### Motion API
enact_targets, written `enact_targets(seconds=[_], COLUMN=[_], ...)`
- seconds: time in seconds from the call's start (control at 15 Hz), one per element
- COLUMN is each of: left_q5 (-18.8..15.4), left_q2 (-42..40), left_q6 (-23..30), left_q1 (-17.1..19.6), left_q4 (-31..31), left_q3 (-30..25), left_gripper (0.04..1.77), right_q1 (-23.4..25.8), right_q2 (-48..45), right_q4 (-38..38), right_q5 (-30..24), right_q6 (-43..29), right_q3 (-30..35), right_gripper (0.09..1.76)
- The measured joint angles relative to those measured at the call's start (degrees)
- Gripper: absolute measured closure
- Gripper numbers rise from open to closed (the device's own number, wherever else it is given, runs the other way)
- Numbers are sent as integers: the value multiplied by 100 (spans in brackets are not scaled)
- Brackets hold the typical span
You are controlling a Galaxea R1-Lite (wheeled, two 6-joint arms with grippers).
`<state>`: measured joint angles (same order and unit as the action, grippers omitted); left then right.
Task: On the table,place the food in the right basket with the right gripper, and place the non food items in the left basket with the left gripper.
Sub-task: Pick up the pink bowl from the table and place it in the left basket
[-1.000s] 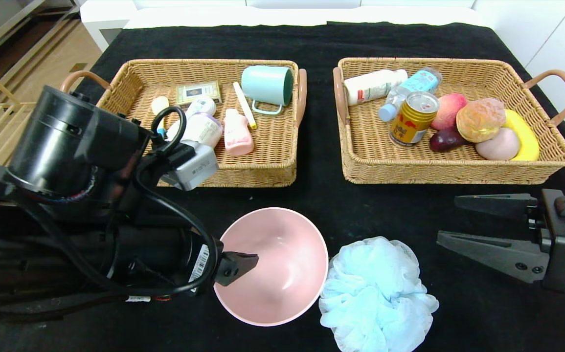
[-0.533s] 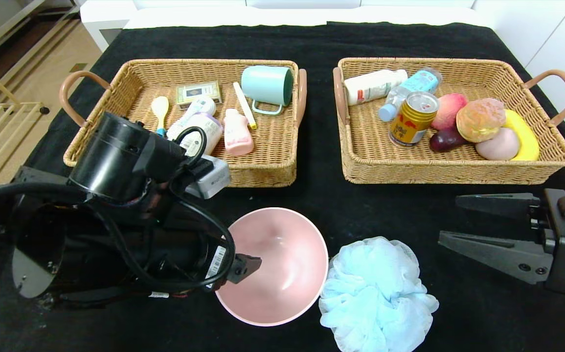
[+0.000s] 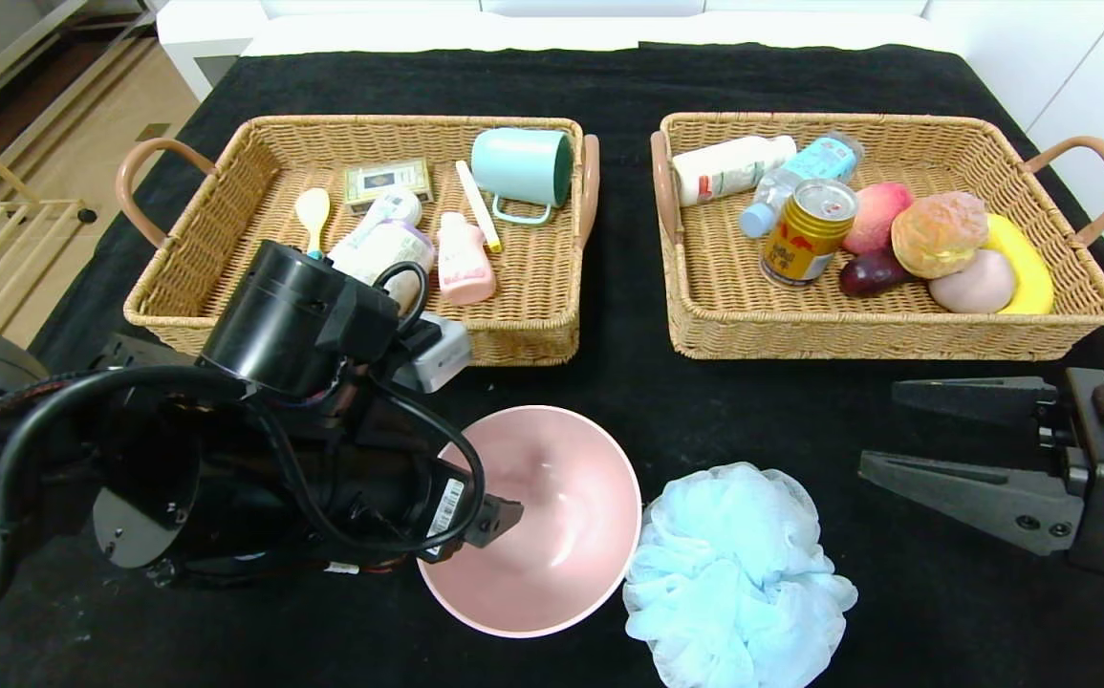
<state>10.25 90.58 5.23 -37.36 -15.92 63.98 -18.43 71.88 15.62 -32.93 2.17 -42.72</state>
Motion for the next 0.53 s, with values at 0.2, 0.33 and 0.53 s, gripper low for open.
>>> enact_targets(seconds=[0.2, 0.33, 0.53], left_q5=[2, 2, -2], left_q2=[18, 18, 13], left_q6=[2, -2, -2], left_q1=[0, -1, -1], left_q4=[2, 0, 0], left_q3=[16, -1, -6], left_gripper=[12, 48, 88], right_q1=[-2, -20, -26], right_q2=[0, 1, 1], right_q4=[1, 1, 1], right_q5=[0, -1, 0], right_q6=[0, 0, -2], right_q3=[7, 9, 11], right_gripper=[14, 14, 14])
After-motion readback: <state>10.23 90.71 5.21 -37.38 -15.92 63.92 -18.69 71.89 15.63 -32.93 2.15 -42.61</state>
